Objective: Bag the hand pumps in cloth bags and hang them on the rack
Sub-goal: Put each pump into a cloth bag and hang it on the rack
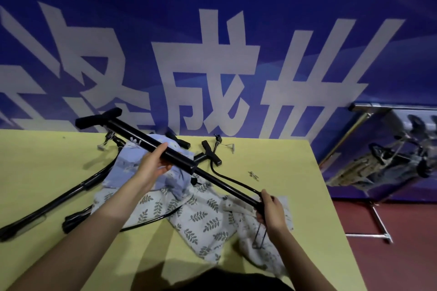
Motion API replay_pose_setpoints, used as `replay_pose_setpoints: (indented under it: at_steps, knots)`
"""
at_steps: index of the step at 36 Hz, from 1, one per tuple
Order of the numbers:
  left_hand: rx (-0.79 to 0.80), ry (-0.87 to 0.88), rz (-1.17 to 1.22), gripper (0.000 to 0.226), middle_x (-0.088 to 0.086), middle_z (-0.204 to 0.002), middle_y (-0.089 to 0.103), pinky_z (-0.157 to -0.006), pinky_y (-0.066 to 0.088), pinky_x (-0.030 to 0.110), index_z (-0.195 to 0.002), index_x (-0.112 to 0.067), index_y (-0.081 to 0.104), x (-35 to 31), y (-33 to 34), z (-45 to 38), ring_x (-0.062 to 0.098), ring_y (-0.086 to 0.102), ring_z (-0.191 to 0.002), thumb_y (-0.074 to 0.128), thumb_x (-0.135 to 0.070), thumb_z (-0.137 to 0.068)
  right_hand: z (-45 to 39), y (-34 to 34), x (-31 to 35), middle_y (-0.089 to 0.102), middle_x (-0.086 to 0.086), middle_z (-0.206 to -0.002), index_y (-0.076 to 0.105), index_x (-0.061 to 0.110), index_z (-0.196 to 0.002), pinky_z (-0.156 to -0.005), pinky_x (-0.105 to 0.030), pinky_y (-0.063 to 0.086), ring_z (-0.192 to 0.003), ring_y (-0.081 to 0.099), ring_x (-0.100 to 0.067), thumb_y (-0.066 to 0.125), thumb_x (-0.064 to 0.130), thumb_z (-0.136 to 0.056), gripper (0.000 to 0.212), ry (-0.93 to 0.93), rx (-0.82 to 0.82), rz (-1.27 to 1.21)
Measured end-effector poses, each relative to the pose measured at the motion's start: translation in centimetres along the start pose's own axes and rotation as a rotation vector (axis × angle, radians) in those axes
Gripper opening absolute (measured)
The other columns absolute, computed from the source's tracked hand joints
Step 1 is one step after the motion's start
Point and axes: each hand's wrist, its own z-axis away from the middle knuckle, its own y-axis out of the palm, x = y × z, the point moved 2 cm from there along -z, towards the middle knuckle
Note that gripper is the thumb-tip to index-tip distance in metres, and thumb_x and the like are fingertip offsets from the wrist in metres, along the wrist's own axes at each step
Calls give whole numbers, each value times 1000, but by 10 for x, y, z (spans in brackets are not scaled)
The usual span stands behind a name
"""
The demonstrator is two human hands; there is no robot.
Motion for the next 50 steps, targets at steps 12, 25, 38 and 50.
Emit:
replay_pose_setpoints:
  at_steps: [12, 25, 38, 50]
  knots:
    - [39, -6, -25, 24, 21, -105, 60, -69, 50, 28, -104, -6, 57, -11, 0, 0, 24, 58, -88, 50, -29, -99, 11, 2, -1, 37, -11, -63, 40, 9, -87, -47, -29, 27, -48, 33, -18, 44, 30, -102, 27, 15, -8, -70]
    - [67, -36, 28, 19, -3, -67, 71, -69, 48, 27, -88, -14, 59, -22, 6, 0, 13, 63, -76, 49, -25, -99, 23, 12, 15, 37, -11, -64, 41, 8, -83, -44, -24, 31, -50, 33, -18, 42, 30, -102, 30, -130, -99, 2]
    - [88, -88, 41, 24, 4, -80, 70, -71, 49, 28, -88, -12, 65, 4, 25, -4, 18, 59, -81, 50, -27, -98, 12, 41, 36, 38, -6, -68, 43, 9, -92, -53, -27, 33, -56, 35, -18, 39, 28, -103, 23, -122, -67, -32]
    - [99, -56, -14, 35, 15, -104, 69, -67, 54, 25, -115, -2, 56, 24, 49, 1, 23, 65, -92, 51, -31, -97, 6, 61, 39, 41, -7, -73, 44, 12, -89, -54, -30, 33, -57, 38, -17, 31, 24, -105, 24, -15, -41, -122]
